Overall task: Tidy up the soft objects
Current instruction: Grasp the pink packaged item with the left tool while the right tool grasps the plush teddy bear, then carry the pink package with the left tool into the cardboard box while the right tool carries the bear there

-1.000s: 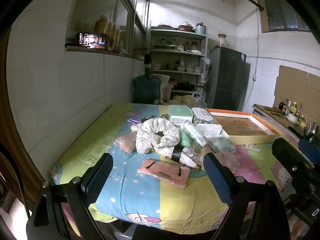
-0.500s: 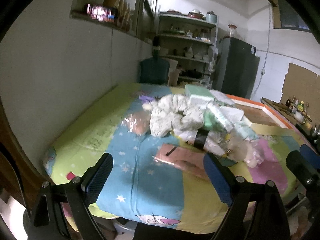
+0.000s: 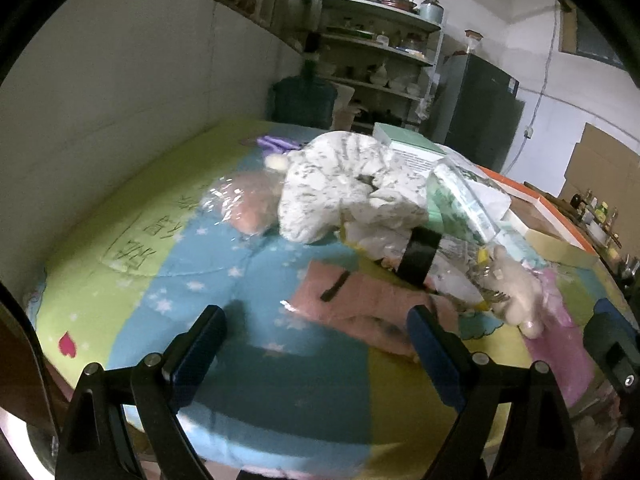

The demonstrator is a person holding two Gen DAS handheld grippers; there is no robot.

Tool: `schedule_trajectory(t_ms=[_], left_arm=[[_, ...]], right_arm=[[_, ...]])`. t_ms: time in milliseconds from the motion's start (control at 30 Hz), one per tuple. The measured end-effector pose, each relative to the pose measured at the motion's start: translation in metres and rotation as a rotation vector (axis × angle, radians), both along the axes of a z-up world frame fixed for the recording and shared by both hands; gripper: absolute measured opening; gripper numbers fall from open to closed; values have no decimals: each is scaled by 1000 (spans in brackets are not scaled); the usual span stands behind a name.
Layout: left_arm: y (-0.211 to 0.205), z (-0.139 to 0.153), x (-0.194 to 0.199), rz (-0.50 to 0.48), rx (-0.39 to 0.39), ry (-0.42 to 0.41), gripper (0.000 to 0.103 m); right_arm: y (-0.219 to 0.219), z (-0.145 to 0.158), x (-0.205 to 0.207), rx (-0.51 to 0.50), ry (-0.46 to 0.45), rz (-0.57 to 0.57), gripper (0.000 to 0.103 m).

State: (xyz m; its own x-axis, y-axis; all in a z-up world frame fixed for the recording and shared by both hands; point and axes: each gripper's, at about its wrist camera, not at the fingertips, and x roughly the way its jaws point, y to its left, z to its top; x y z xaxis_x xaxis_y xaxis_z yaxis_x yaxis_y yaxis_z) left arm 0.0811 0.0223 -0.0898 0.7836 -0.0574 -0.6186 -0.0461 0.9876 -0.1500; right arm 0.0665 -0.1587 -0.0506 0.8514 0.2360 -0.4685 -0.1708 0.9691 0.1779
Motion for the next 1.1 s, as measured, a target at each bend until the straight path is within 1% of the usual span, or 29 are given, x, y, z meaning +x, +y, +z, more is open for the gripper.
schedule_trajectory(t_ms=[100,233,267,300,333,367,400,500,600,667,767,833,1000,1100], left_arm=[[-9,-2,5,-15,21,-7,94],[-20,-4,14,-50,23,-22,95],[-23,-4,16,-62,30,-24,90],[-24,-4,17,-74,30,-26,75],[-25,-4,17,-83,19,-30,71],[-25,-2,20,-90,1,-29,61],[-25,-2,21,-97,-18,-28,57],[-18,1,21,-114,-82,-19,50],[-9,5,20,-117,-131,-14,49],[-7,11,18,-120,-137,-21,49],[-9,24,12,-127,-95,-53,49],[-10,35,11,-136,-48,-76,49],[-23,52,9,-155,19,-126,49],[-27,56,13,-166,23,-124,49]], right_arm=[[-6,-5,7,17,9,0,101],[-16,-11,12,35,22,-10,101],[-18,-12,13,39,25,-12,101],[-21,-13,14,42,27,-14,101],[-24,-14,15,44,31,-17,101],[-25,-14,16,45,34,-20,101],[-28,-15,17,49,39,-21,101],[-33,-15,21,57,51,-8,101],[-31,-16,27,41,78,40,101],[-29,-16,32,20,94,71,101],[-23,-17,40,-41,111,105,101],[-20,-18,45,-90,115,118,101],[-14,-27,63,-110,155,154,101],[-11,-33,70,-105,175,170,100]])
